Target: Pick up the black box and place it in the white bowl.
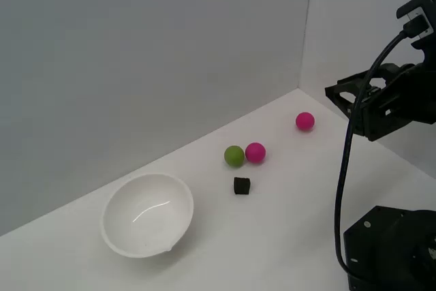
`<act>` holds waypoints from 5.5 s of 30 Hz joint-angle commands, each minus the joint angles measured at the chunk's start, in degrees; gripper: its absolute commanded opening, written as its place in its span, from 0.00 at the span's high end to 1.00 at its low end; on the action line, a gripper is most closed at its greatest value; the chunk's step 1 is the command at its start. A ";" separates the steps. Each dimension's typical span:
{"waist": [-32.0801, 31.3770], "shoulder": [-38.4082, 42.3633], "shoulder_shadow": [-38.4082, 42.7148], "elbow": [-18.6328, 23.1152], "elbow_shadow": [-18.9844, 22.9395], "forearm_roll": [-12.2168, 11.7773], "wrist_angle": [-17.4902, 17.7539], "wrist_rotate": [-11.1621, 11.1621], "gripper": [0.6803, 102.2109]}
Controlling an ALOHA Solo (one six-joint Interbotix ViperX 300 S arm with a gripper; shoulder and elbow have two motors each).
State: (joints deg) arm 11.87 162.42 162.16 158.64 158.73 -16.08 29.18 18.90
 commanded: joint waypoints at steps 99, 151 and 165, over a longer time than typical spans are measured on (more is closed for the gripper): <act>-27.16 -47.72 -47.64 -10.63 -10.72 -8.44 2.72 -0.35 0.02; -31.82 -61.17 -61.00 -15.64 -15.73 -5.63 -2.37 -0.26 0.32; -32.08 -61.61 -61.44 -15.12 -15.21 -5.63 -1.05 -0.26 0.59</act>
State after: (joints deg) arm -19.86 99.67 99.23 143.53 143.61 -21.01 28.04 18.02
